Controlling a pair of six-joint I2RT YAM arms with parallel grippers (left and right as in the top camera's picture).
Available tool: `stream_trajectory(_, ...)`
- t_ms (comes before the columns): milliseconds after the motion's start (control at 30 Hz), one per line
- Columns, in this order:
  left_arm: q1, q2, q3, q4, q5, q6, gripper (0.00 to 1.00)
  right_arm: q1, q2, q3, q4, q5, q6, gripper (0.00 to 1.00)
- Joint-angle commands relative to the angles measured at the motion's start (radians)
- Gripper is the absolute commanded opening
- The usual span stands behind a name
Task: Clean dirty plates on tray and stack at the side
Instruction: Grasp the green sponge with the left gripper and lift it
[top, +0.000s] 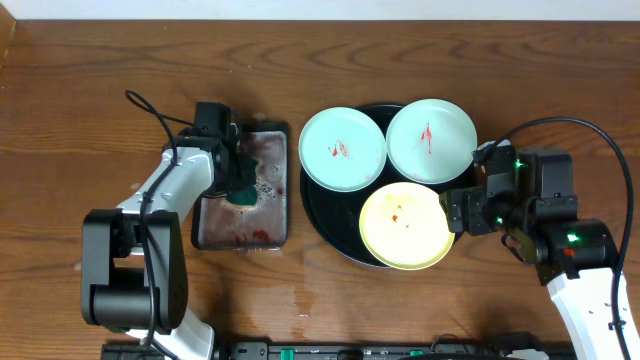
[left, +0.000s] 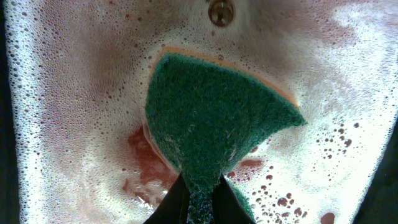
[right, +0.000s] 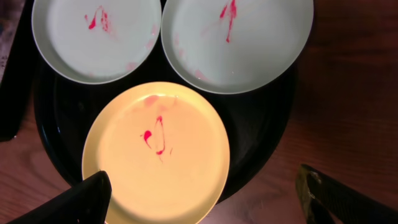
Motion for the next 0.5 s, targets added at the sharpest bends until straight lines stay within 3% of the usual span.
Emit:
stream_trajectory(0,-0.002,0.024,-0.01,-0.021,0.024,0.006,0.08,0.01,0.0,0.018,-0.004,-0.009,-0.01,0.93)
stream_trajectory(467,-0.003,-0.119,-0.008,-0.046,0.047,-0.013,0.07,0.01,0.0,0.018,-0.009,-0.009,-0.01,0.93)
